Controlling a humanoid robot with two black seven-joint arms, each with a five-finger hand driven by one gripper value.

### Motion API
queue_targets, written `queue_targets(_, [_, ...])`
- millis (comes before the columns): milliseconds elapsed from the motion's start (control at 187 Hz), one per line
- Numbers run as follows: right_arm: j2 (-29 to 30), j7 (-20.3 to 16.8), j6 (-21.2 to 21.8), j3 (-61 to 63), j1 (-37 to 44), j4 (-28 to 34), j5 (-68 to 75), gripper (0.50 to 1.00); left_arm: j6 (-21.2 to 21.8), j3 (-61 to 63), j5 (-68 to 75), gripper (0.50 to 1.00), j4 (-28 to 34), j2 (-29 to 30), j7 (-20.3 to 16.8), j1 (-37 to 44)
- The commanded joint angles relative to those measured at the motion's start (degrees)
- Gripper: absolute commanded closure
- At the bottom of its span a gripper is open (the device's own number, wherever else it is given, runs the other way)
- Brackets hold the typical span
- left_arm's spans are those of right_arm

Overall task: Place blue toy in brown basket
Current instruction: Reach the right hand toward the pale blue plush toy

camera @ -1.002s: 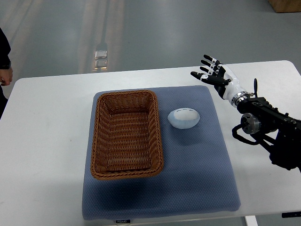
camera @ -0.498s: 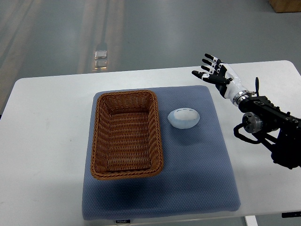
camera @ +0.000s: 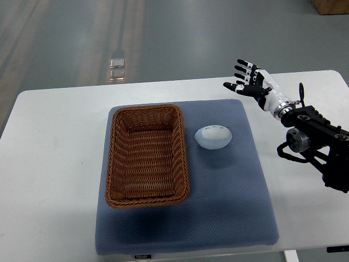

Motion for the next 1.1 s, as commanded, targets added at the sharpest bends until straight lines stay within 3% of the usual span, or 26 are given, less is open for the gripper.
queue_targets(0, [-0.4, 0.0, 0.1, -1.9, 0.7, 0.3, -0.5, 0.587, 0.2, -0.1, 0.0, 0.500, 0.0, 0.0, 0.0, 0.1])
queue_targets(380, [-6.4, 1.8, 5.5, -7.5, 2.8, 3.0, -6.5, 0.589, 0.3, -0.2, -0.1, 0.500, 0.0, 0.0, 0.0, 0.3])
queue_targets(707, [-15.6, 5.5, 7.0, -17.8, 7.5, 10.5, -16.6, 0.589, 0.3, -0.2, -0.1, 0.500, 0.1, 0.0, 0.0, 0.3])
queue_targets(836, [-20.6, 6.4, 10.7, -21.3, 10.3, 14.5, -20.4, 0.589, 0.3, -0.2, -0.1, 0.500, 0.3, 0.0, 0.0, 0.4])
queue_targets(1093, [-22.4, 7.1, 12.2, -26.2, 12.9, 16.6, -29.0, 0.589, 0.3, -0.2, -0.1, 0.500, 0.3, 0.0, 0.0, 0.4])
